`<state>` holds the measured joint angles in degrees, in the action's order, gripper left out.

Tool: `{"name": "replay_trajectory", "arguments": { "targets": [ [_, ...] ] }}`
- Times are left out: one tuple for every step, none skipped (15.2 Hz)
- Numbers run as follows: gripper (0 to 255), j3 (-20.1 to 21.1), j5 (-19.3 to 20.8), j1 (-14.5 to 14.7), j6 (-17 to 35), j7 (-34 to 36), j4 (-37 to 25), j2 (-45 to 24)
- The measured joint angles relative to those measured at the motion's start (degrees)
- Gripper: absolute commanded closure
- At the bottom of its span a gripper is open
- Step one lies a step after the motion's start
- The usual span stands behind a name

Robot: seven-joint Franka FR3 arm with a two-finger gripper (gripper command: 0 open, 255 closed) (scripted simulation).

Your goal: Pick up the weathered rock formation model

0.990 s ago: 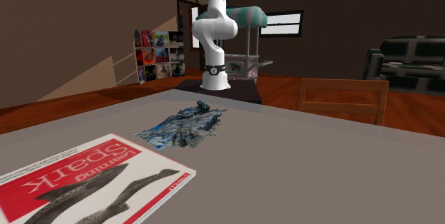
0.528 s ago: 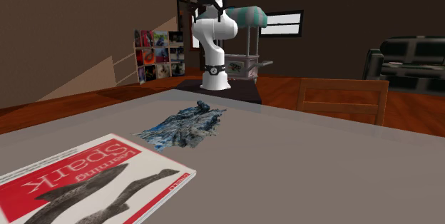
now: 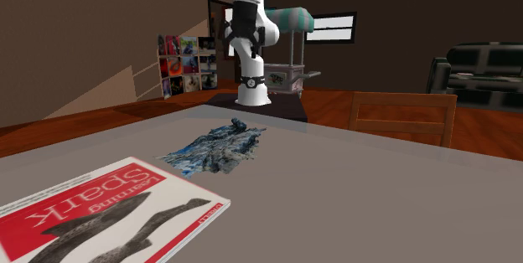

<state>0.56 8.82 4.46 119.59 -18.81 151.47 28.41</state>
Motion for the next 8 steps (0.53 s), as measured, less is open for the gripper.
{"name": "replay_trajectory", "arguments": {
  "targets": [
    [0, 0.31, 1.45, 0.01, 2.49, -0.71, -0.06, -2.45],
    [0, 0.79, 2.93, 0.08, 4.89, -1.11, 0.47, -4.24],
    [0, 0.94, 4.73, -0.18, 7.54, -1.79, 1.40, -5.86],
    [0, 1.24, 6.66, -0.45, 10.10, -2.19, 1.72, -7.96],
    [0, 1.57, 8.76, -0.79, 12.57, -2.39, 1.79, -10.24],
    [0, 2.05, 11.02, -1.10, 15.06, -2.18, 1.90, -12.58],
    [0, 2.46, 13.56, -1.55, 17.48, -1.86, 2.16, -14.69],
    [0, 2.59, 16.39, -2.23, 19.54, -1.80, 1.94, -16.82]
  ]
}}
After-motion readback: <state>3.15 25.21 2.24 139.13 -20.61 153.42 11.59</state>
